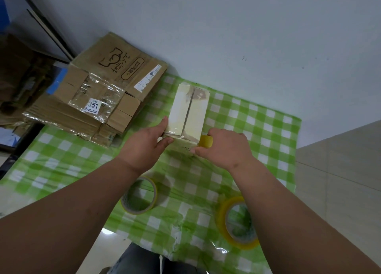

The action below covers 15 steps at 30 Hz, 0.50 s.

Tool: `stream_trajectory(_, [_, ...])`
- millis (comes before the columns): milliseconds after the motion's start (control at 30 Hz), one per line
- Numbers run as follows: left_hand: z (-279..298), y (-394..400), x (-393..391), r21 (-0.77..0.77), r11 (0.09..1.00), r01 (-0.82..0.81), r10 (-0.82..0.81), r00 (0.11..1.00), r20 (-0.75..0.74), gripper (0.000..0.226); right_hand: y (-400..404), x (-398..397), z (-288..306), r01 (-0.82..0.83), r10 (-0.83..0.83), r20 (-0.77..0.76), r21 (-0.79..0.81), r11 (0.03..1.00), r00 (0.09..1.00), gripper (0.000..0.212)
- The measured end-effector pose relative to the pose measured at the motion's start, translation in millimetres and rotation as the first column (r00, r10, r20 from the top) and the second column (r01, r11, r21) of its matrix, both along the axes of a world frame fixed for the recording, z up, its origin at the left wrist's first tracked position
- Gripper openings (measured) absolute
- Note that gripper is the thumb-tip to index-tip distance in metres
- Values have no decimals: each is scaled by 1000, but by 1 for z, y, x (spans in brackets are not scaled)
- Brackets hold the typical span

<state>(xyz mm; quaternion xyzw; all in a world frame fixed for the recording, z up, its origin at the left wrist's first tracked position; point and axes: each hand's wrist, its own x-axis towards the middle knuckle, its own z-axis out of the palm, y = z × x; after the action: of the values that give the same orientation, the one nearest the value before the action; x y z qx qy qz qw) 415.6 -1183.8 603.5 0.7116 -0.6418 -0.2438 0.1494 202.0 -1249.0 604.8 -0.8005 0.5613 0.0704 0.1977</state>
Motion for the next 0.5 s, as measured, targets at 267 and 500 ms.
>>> stream_trajectory(267, [-1,0,0,18,999,-28,30,994,-101,58,-10,-2,16,6,-25,69,273,962,997,59])
stream_trajectory(500, [-14,8,-22,51,941,-335,333,885,-326,48,-2,0,10,35,-50,101,148,988,994,56])
